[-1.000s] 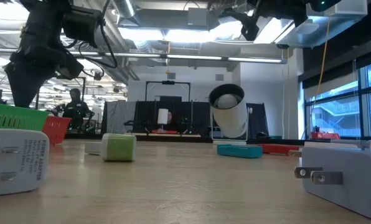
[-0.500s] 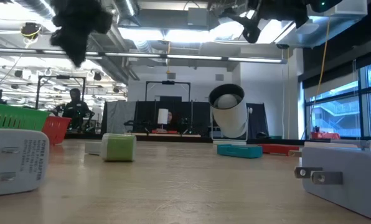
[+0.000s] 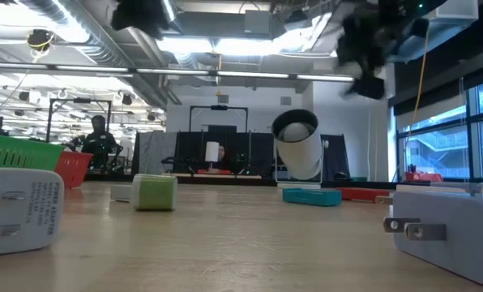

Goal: Pick & Place Office items
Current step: Put the top purple charger adapter into the green bin

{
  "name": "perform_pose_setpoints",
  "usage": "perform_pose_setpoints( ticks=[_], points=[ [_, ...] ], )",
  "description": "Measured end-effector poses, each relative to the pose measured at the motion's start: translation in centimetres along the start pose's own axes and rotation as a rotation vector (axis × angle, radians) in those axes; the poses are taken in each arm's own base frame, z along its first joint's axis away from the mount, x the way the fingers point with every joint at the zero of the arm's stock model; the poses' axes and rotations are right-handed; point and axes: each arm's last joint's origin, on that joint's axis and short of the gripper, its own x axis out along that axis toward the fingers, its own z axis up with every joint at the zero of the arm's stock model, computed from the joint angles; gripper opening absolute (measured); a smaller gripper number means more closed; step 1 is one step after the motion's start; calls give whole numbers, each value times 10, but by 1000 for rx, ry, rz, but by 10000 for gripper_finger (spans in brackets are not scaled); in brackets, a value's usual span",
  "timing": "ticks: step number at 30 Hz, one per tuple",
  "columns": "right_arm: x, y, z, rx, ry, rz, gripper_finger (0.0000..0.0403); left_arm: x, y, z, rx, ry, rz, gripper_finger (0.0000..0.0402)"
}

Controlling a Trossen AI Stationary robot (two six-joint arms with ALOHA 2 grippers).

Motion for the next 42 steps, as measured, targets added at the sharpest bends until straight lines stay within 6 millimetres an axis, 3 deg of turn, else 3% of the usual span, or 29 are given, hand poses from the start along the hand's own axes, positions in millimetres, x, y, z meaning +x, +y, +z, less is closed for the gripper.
perform_pose_setpoints(
  ticks=[5, 10, 19, 27, 38, 42],
  points=[
    [-6, -16, -23, 72, 158, -491, 301, 0, -4, 8, 70, -81, -40, 152],
    [-13, -22, -36, 131, 255, -721, 301, -1, -6, 12, 115, -125, -53, 151],
    [-15, -24, -47, 186, 345, -772, 301, -1, -6, 12, 124, -127, -60, 150],
    [8, -49, -77, 278, 422, -864, 301, -1, -6, 12, 124, -127, -59, 150],
    [39, -78, -114, 343, 426, -847, 301, -1, -6, 12, 124, -127, -58, 152],
    [43, -80, -114, 371, 387, -803, 301, -1, -6, 12, 123, -127, -58, 149]
  ],
)
